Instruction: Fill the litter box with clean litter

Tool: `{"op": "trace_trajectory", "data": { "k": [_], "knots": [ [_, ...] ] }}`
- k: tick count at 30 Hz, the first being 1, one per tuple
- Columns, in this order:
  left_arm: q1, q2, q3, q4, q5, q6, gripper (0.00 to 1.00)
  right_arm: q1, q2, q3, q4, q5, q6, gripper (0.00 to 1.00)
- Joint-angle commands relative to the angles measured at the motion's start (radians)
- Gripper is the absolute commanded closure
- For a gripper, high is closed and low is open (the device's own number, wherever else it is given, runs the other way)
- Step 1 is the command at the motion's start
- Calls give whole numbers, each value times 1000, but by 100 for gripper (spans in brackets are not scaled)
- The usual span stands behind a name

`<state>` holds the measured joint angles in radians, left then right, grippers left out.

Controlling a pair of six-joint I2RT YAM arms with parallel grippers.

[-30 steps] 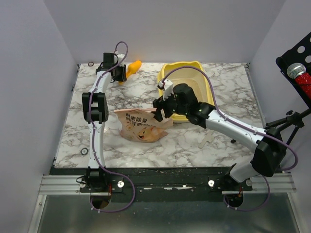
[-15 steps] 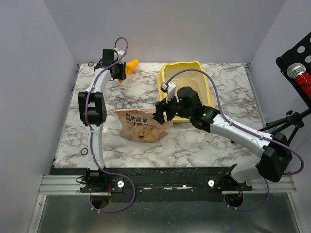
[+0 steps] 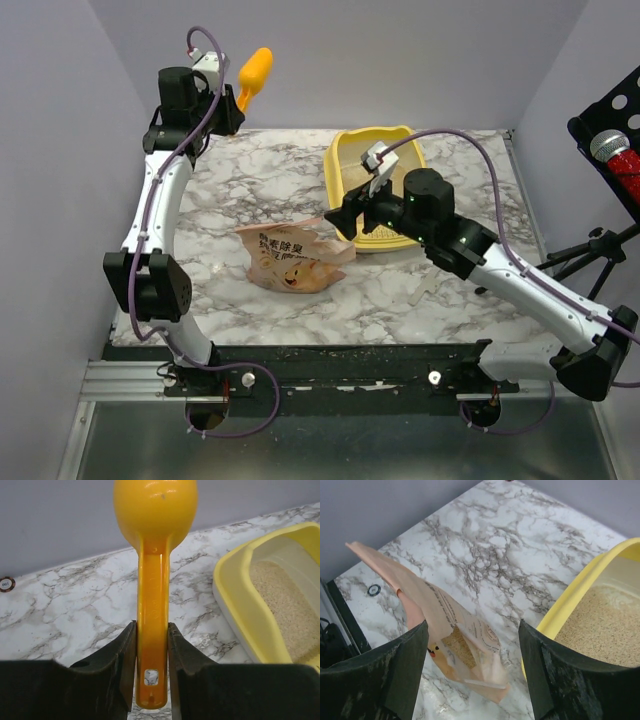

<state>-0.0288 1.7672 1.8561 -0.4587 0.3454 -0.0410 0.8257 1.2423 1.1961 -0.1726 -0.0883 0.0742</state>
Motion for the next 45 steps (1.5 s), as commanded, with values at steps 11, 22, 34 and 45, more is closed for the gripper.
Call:
{"op": "trace_trajectory", "data": {
  "k": [11,22,34,45],
  "knots": [
    [-112,-534,-495,155,317,-289,100,9,-148,59,-145,19,59,21],
    [-123,-831,-794,449,509,-549,100,7,-187,73,-27,-166,197,20],
    [-123,-920,-983,861,570,-866,100,7,-75,45,237,-327,351,21],
    [-125,-968,-1018,902,586,-896,100,7,11,42,430,-398,433,21]
  ]
}}
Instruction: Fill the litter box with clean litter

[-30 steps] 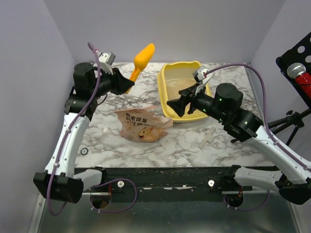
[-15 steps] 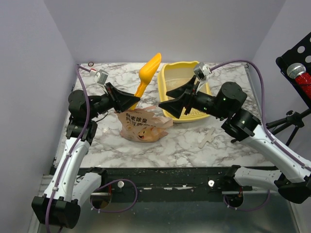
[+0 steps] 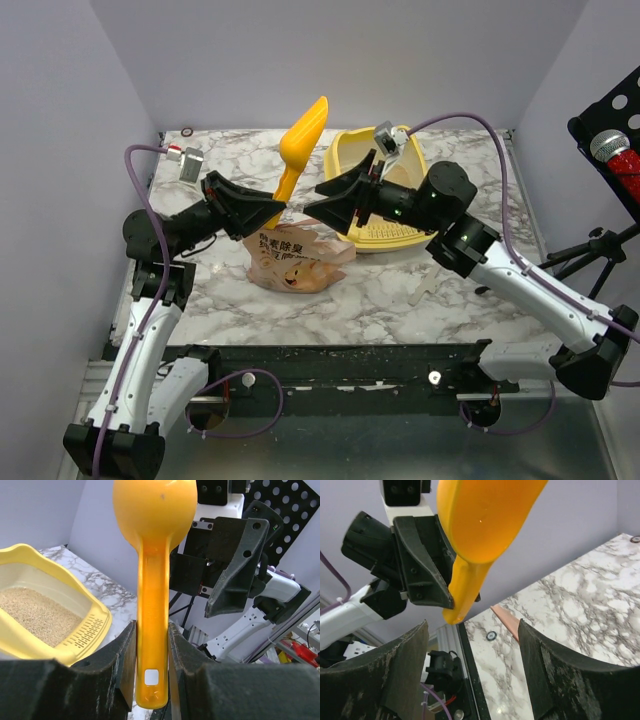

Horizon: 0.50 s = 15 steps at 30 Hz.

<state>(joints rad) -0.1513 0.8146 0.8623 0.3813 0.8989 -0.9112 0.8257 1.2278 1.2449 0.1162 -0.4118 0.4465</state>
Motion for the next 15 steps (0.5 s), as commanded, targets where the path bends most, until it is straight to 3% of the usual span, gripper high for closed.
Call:
{"op": "trace_trajectory", "data": {
  "k": [1,15],
  "knots": [
    [-2,-15,-31,68,29,-29,100,7,38,1,152,-88,72,21],
    [-2,-20,-34,189,58,-137,100,29,171,28,359,-128,116,23]
  ]
}}
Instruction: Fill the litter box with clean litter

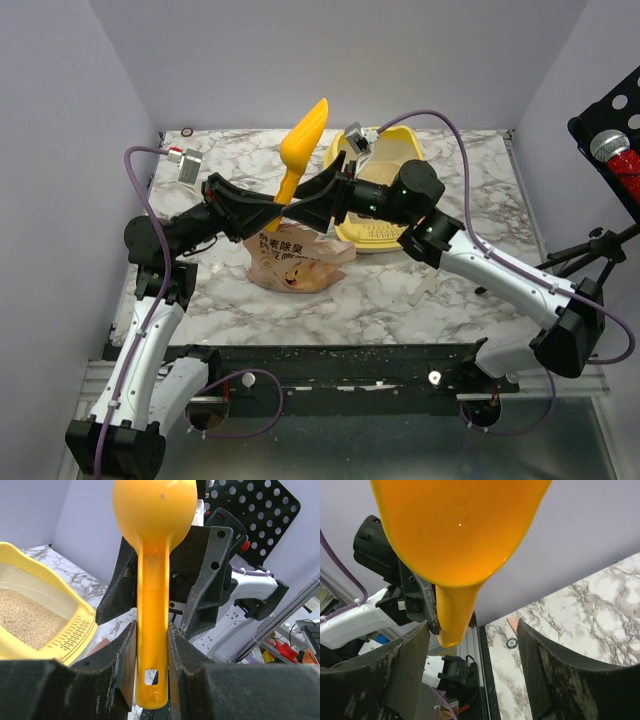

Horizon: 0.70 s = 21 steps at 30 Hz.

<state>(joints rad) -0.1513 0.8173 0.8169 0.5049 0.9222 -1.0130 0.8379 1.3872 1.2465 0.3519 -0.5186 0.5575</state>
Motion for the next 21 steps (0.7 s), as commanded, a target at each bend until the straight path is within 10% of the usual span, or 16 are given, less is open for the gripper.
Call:
{"op": "trace_trajectory", "data": {
  "k": [1,21],
  "knots": [
    [-2,-27,13,57,35,-32,100,18,9,22,143,-14,4,23],
    [-2,-38,7,93,41,-61,100,27,64,77,277,-46,35,32]
  ]
}}
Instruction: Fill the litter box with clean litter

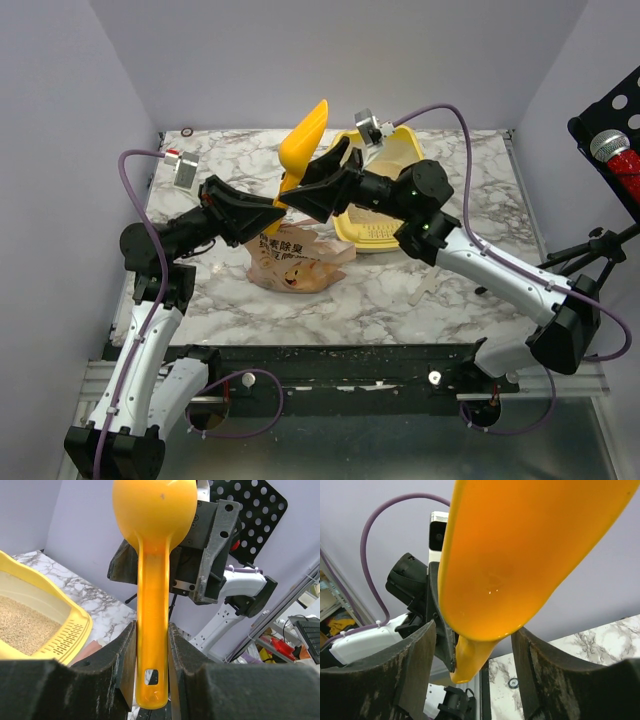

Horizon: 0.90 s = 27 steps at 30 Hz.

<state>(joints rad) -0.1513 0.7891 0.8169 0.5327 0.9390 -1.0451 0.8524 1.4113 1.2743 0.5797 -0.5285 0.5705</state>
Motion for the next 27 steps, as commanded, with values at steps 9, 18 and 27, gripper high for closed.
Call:
{"op": "trace_trajectory", "data": {
  "k": [9,18,27],
  "knots": [
    [-2,-4,2,101,21,-38,99,22,38,82,2,-30,-6,100],
    [-4,27,96,-192,60,151,56,17,-47,218,-507,241,-372,99],
    [-2,1,278,-750,-133,543,45,5,-52,407,-1035,666,-650,100]
  ]
}}
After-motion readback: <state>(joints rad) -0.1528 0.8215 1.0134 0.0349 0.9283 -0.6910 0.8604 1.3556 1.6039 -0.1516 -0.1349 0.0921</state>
